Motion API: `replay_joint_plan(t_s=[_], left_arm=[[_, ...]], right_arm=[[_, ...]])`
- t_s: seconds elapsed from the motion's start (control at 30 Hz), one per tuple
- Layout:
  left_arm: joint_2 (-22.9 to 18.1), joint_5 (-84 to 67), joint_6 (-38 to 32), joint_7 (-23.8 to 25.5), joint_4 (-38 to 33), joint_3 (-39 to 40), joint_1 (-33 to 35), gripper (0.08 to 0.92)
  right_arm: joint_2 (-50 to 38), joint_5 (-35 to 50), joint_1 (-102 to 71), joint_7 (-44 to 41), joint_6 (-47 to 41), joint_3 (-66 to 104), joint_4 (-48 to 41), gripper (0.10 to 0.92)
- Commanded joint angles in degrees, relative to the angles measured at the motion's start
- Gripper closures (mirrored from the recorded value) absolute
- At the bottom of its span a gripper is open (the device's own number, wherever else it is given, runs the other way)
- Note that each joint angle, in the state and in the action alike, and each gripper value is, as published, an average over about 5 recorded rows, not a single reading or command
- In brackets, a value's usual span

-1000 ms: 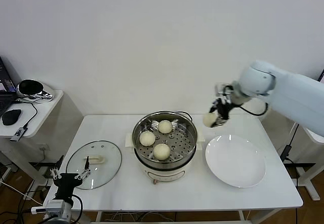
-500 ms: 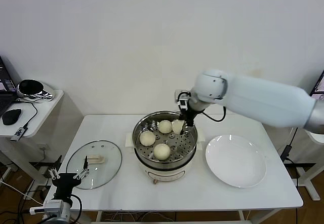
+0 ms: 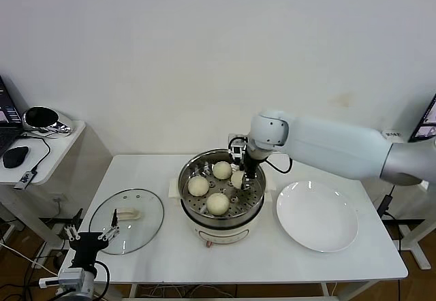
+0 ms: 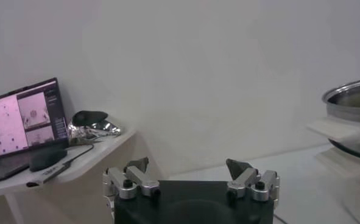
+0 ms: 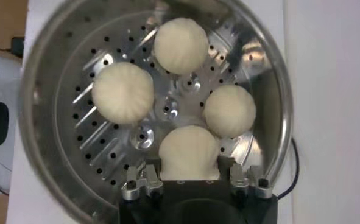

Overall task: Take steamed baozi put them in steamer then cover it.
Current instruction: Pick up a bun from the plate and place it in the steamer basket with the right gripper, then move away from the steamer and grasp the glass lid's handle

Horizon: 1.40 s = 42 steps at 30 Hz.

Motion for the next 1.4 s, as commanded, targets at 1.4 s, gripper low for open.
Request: replay_joint_plan(t_s=[1.4], left_arm=[[-2.89, 5.34, -4.77, -0.94, -0.24, 3.99, -0.46, 0.177]], right_arm=[[-8.68, -19.8, -98.75, 42.01, 57.31, 101.47, 27.4, 0.203]])
